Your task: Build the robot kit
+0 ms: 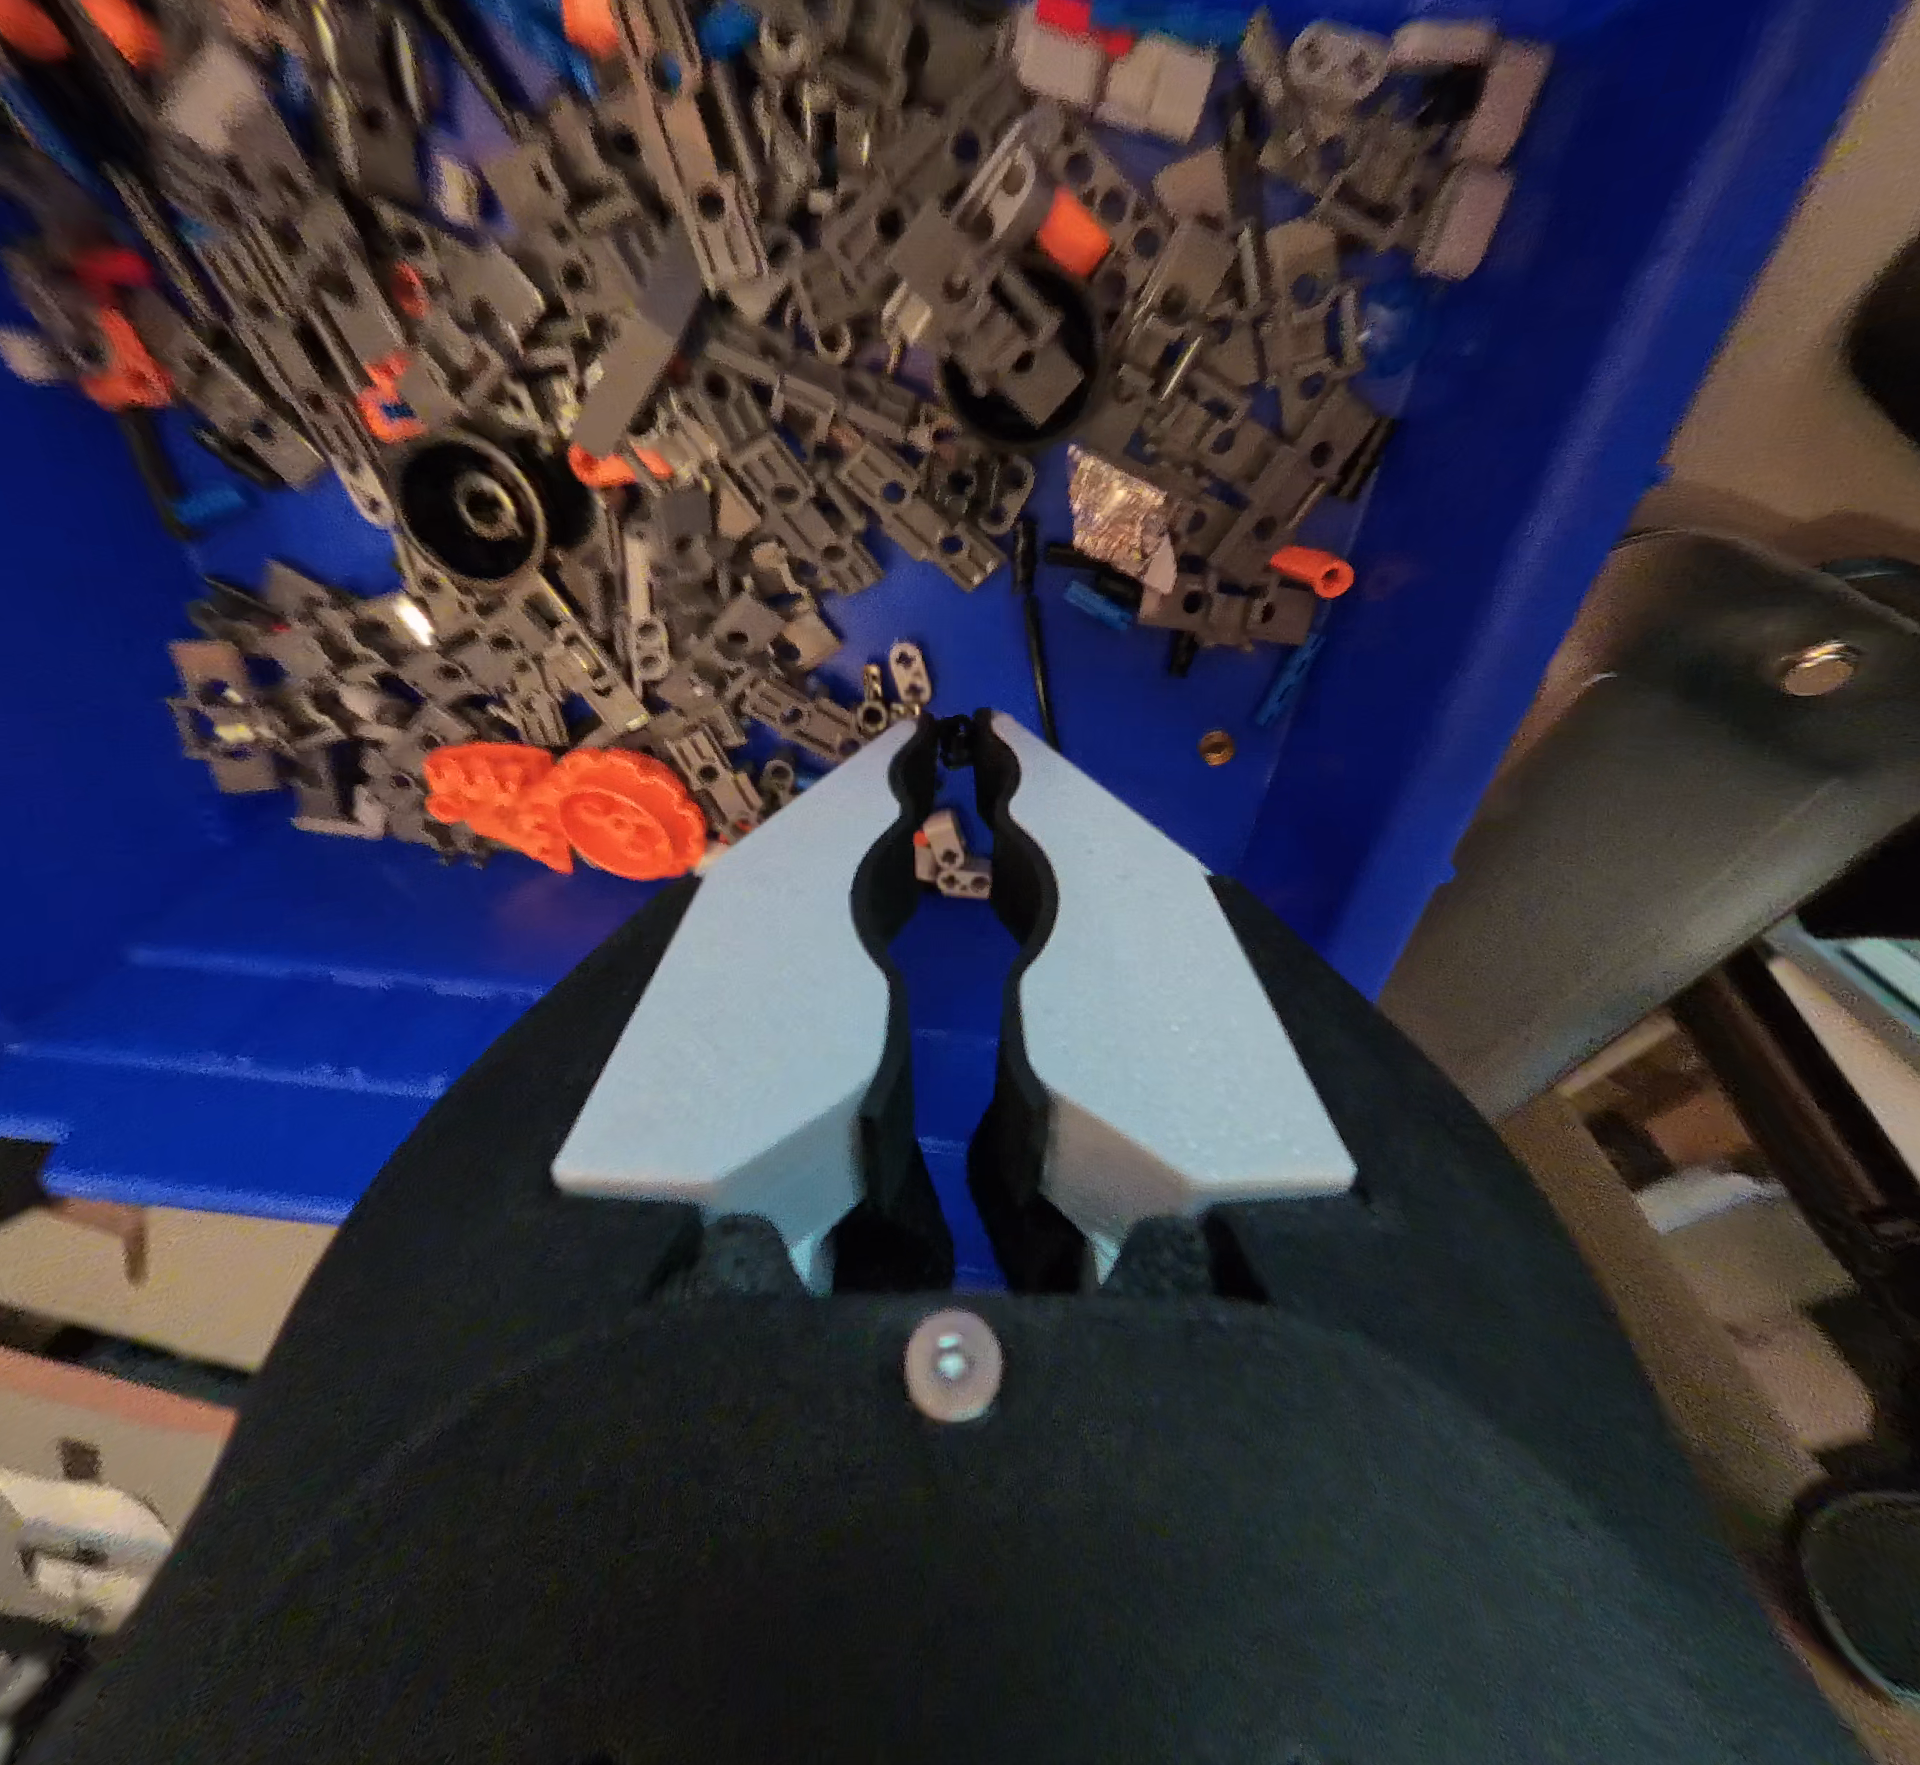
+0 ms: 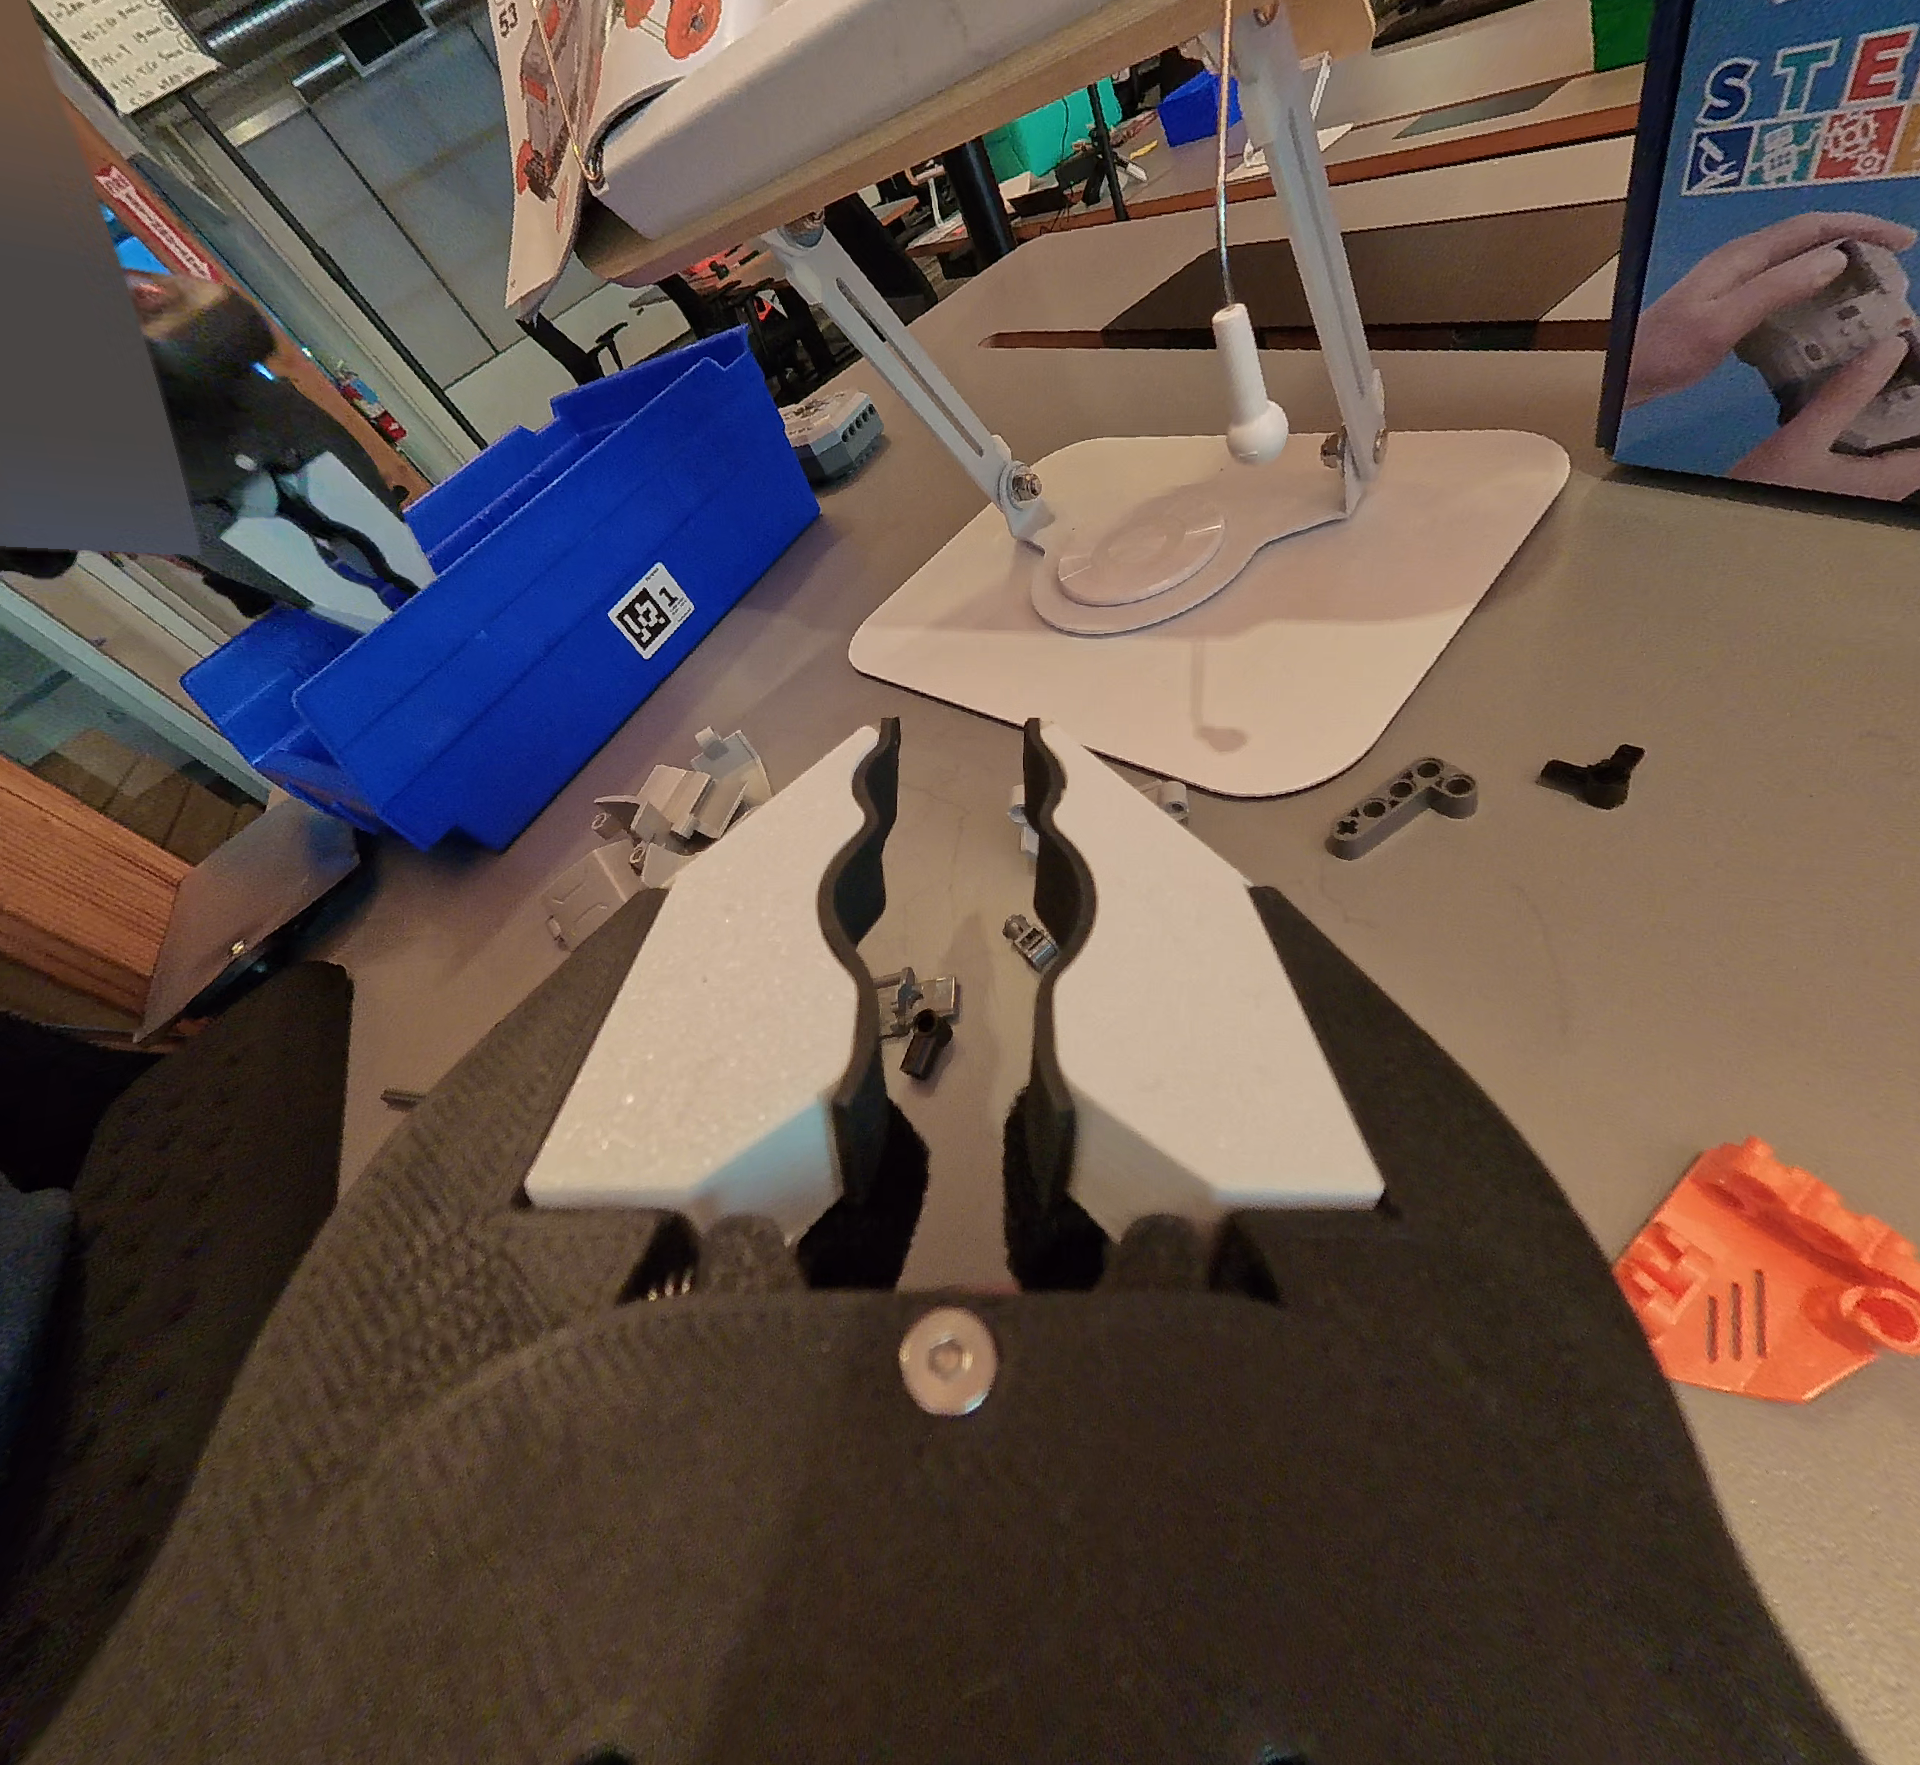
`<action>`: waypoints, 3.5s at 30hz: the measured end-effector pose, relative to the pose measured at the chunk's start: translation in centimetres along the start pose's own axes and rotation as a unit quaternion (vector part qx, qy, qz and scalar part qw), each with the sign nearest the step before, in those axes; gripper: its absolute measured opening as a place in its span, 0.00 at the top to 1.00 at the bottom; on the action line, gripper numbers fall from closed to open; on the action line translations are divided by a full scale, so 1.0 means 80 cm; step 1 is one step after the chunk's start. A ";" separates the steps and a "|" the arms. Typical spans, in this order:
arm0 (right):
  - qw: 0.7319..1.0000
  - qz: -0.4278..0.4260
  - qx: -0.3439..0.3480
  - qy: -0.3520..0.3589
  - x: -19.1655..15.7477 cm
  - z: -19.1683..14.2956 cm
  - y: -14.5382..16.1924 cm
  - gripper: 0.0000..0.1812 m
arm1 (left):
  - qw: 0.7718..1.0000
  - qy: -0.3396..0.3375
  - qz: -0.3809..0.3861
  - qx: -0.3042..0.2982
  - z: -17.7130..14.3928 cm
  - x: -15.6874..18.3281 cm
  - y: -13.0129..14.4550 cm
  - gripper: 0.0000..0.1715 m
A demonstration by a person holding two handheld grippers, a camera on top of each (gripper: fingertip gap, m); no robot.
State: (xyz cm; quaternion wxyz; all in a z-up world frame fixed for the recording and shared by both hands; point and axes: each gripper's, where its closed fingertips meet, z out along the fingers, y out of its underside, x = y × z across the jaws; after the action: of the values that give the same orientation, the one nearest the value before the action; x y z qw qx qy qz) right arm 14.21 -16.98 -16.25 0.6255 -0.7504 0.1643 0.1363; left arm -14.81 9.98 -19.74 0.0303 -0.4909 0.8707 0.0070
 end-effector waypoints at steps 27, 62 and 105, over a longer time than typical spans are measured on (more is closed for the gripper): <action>1.000 -0.004 -0.003 0.003 0.000 0.001 0.001 0.88 | 0.968 0.073 0.060 0.231 0.023 0.233 -0.282 0.96; 1.000 0.002 -0.003 0.004 0.002 0.001 0.001 0.88 | 0.993 -0.095 -0.071 -0.005 -0.037 -0.032 0.032 0.65; 1.000 0.009 -0.001 0.001 0.003 0.000 0.000 0.88 | 0.981 0.083 -0.117 -0.127 0.039 -0.057 0.040 0.89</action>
State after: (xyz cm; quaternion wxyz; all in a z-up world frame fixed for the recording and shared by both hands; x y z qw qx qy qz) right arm 14.41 -16.99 -16.37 0.6231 -0.7499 0.1716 0.1414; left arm -15.03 15.66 -22.60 -0.1043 -0.5881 0.7987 0.0728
